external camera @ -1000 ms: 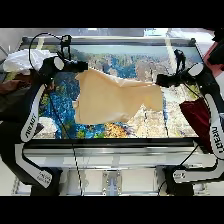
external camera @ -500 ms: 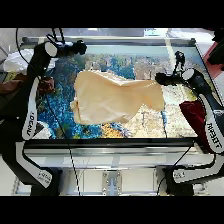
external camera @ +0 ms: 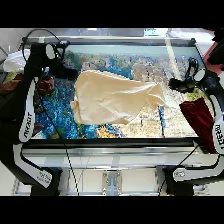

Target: Fold the shirts.

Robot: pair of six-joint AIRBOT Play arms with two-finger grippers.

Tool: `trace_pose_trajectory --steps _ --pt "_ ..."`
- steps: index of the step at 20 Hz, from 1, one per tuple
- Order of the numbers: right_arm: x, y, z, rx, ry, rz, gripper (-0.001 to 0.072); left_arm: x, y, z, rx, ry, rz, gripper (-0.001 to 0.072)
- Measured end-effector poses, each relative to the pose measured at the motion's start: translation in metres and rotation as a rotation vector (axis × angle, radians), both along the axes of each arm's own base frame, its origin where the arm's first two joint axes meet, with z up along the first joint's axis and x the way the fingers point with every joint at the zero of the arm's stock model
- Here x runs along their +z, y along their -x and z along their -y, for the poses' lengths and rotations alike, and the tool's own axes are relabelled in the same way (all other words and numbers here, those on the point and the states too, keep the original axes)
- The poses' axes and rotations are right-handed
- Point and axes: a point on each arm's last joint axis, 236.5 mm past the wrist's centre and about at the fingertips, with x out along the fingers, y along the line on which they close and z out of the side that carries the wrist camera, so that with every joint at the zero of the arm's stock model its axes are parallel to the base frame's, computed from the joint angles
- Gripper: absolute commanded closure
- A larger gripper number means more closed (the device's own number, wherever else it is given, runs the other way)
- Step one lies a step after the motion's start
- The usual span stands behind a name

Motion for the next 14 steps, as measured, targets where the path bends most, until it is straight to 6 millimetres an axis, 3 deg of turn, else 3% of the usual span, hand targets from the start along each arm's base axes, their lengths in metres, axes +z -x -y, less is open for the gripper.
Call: trace_pose_trajectory --steps 4,5,9,11,14 --pt "0.003 0.028 0.028 -0.007 0.042 -0.081 0.0358 -0.049 0.047 -0.012 0.014 -0.045 -0.169 0.0313" --pt "0.003 0.033 0.032 0.001 0.048 -0.096 0.0318 -0.055 0.057 -0.015 0.022 -0.049 -0.182 0.0313" --pt "0.005 0.026 0.019 0.05 -0.011 -0.054 0.03 -0.063 0.108 -0.022 0.078 -0.028 -0.175 0.0313" --pt "0.002 0.013 0.008 0.058 -0.065 -0.013 0.03 -0.062 0.14 -0.01 0.114 0.056 -0.159 0.0313" --pt "-0.011 0.002 -0.01 0.059 -0.16 -0.002 0.0302 -0.06 0.178 0.023 0.191 0.27 -0.111 0.0313"
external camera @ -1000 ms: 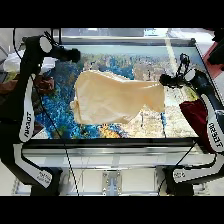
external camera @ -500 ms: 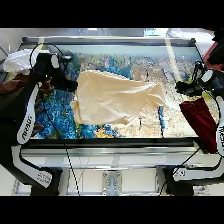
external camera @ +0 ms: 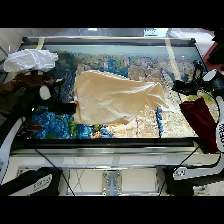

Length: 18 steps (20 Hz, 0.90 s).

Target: Fold the shirts.

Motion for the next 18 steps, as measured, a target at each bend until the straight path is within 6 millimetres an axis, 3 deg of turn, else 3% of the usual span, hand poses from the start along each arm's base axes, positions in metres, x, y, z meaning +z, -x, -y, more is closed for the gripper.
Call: trace_pose_trajectory --steps 3,8,17,18 --pt "-0.01 -0.004 -0.015 0.013 -0.056 -0.009 0.0302 -0.005 0.02 0.027 0.097 0.169 0.025 0.0313" --pt "-0.013 -0.006 -0.027 0.023 -0.107 -0.015 0.0303 -0.026 0.031 0.044 0.137 0.222 0.046 0.0313" --pt "-0.014 0.002 -0.04 0.086 -0.136 -0.036 0.0303 -0.05 0.022 0.0 0.231 0.024 0.095 0.0314" --pt "-0.014 0.002 -0.041 0.088 -0.139 -0.034 0.0303 -0.049 0.017 -0.002 0.237 0.018 0.114 0.0357"
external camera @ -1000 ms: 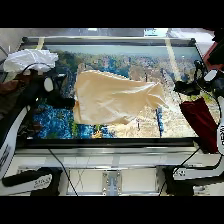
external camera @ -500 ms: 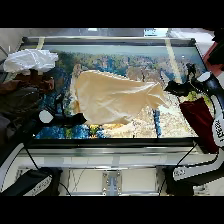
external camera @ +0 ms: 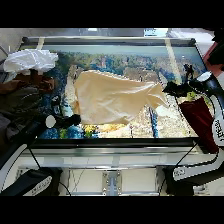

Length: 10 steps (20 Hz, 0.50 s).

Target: Fold the shirts.

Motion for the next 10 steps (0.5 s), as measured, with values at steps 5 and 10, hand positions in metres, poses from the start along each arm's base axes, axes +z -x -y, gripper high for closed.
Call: trace_pose_trajectory --steps 5,10 --pt "0.002 -0.002 -0.003 -0.001 -0.018 0.01 0.0303 -0.007 -0.02 -0.003 0.03 -0.009 0.056 0.0365" --pt "0.004 -0.007 -0.001 0.0 -0.007 0.036 0.0301 -0.02 -0.023 -0.005 0.028 -0.029 0.045 0.0365"
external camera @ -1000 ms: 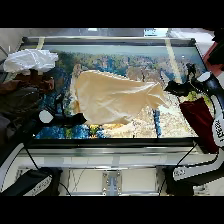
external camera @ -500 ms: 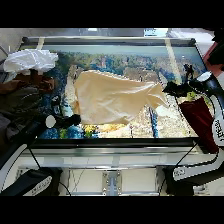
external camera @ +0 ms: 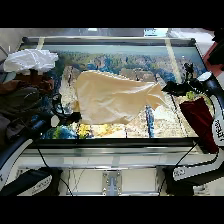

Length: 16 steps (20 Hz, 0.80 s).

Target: Fold the shirts.

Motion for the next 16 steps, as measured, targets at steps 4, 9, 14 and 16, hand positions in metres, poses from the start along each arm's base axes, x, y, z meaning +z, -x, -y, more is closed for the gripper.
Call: trace_pose_trajectory --steps 4,9,14,16 --pt "0.003 -0.017 0.01 -0.039 0.031 0.067 0.0301 -0.004 0.003 0.001 0.008 0.008 -0.018 0.0365" --pt "-0.018 -0.026 0.019 -0.064 0.048 0.064 0.0302 -0.006 0.008 0.005 0.009 0.027 -0.048 0.0352" --pt "-0.043 -0.025 0.022 -0.065 0.054 0.023 0.0302 -0.006 0.008 0.006 -0.011 0.02 -0.044 0.0229" --pt "-0.049 -0.024 0.024 -0.061 0.065 0.011 0.0302 -0.005 0.006 0.005 -0.02 0.011 -0.032 0.0136"
